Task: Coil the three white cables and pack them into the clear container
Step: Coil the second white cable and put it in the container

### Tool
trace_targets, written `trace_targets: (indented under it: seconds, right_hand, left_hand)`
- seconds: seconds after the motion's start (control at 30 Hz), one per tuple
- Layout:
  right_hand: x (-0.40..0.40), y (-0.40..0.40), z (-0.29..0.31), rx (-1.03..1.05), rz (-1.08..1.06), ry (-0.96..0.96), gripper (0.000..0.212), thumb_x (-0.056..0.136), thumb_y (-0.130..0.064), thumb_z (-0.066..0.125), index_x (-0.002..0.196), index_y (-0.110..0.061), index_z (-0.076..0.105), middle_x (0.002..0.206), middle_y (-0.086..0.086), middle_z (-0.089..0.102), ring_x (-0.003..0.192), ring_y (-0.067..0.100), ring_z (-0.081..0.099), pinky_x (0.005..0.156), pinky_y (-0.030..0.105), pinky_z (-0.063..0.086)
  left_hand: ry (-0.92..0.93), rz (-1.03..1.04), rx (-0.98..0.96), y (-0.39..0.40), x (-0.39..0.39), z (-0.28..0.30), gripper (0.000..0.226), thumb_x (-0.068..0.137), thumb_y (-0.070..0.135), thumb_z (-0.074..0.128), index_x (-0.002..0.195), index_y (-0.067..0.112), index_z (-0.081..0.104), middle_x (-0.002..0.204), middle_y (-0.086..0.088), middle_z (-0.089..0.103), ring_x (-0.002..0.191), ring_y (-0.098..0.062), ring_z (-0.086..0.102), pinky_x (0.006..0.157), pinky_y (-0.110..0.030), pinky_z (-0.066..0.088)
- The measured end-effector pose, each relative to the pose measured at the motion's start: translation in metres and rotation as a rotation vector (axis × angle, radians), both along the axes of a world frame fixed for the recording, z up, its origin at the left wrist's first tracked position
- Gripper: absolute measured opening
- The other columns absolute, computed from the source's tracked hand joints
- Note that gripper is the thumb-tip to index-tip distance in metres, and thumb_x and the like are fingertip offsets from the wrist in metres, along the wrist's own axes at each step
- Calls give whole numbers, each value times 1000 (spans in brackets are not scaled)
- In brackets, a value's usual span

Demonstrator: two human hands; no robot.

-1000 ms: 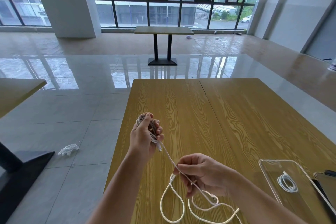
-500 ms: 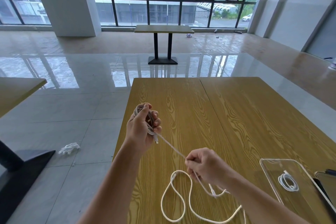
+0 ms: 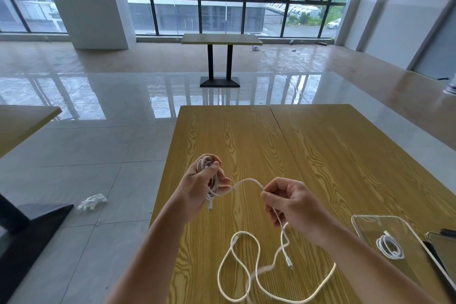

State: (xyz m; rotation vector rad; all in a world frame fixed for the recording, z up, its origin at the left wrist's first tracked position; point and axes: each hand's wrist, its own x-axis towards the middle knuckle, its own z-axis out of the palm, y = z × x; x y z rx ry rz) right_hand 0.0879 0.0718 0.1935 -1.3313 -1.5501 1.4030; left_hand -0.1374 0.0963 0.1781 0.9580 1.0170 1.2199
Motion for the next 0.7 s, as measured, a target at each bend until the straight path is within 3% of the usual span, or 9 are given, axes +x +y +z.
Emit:
trace_targets:
  seconds: [0.1, 0.27, 0.4, 0.53, 0.7]
  right_hand:
    - [-9, -5, 4, 16, 22, 51, 13, 97, -10, 60, 87, -6, 66, 61, 5, 63, 47, 16, 52, 43, 28, 44]
    - [-20, -6, 8, 30, 17, 98, 14, 99, -10, 57, 92, -4, 67, 60, 5, 61, 45, 16, 47, 40, 26, 38]
    - [-23, -5, 11, 11, 19, 147, 18, 100, -7, 53, 96, -6, 70, 64, 5, 60, 48, 15, 47, 42, 26, 39]
    - [-25, -3, 11, -15, 11, 209, 21, 100, -5, 51, 100, -8, 72, 67, 7, 60, 48, 15, 48, 42, 25, 40]
    - [-30, -4, 9, -52, 26, 278, 27, 101, -2, 47, 106, -9, 73, 66, 6, 62, 48, 15, 48, 42, 24, 40]
  left_hand:
    - [25, -20, -11, -2, 5, -3, 14, 102, 7, 45, 92, 10, 55, 83, -12, 65, 85, -32, 69, 85, -52, 56]
    - [-2, -69, -37, -7, 12, -5, 10, 103, 12, 45, 99, 10, 55, 98, -18, 68, 94, -38, 68, 79, -49, 57]
    - [-63, -92, -33, -12, 19, -5, 15, 103, 18, 46, 114, 19, 56, 92, -12, 67, 86, -33, 68, 66, -42, 58]
    - [-122, -86, -65, -14, 24, -5, 13, 103, 22, 46, 102, 16, 58, 92, -12, 69, 85, -33, 70, 62, -40, 58]
    - [-186, -89, -32, -17, 32, -5, 12, 103, 13, 43, 108, 17, 54, 84, -12, 66, 70, -27, 68, 59, -39, 55]
